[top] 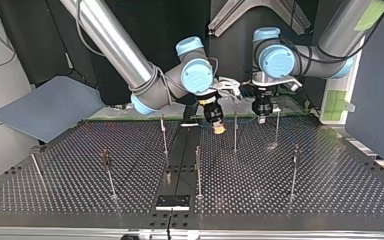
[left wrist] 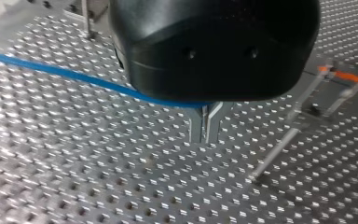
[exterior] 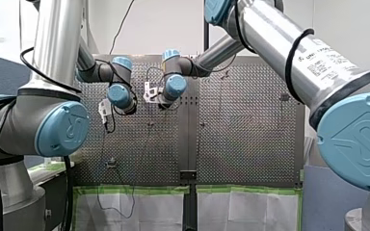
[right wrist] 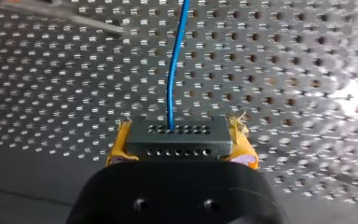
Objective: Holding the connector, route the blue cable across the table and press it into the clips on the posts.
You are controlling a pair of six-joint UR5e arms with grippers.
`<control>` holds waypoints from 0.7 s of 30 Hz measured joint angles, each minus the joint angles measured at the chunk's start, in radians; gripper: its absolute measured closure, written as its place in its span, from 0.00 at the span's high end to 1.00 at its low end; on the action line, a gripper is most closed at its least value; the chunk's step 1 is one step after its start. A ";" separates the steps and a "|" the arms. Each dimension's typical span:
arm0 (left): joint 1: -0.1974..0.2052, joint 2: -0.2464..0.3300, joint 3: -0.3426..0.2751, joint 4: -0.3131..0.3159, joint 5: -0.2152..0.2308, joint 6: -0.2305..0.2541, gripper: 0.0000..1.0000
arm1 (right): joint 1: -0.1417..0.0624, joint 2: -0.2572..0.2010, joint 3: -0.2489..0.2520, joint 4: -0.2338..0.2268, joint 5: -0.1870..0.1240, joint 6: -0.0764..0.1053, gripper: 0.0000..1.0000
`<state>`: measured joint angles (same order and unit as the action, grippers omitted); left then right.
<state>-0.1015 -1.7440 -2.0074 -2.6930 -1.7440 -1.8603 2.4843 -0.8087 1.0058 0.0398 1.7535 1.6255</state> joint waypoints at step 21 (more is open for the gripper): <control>-0.017 -0.126 -0.034 0.077 0.020 -0.021 0.00 | 0.000 0.002 0.100 -0.013 -0.016 0.011 0.00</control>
<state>-0.1181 -1.8697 -2.0409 -2.6161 -1.7238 -1.8816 2.4841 -0.8067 1.1058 0.0266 1.7380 1.6361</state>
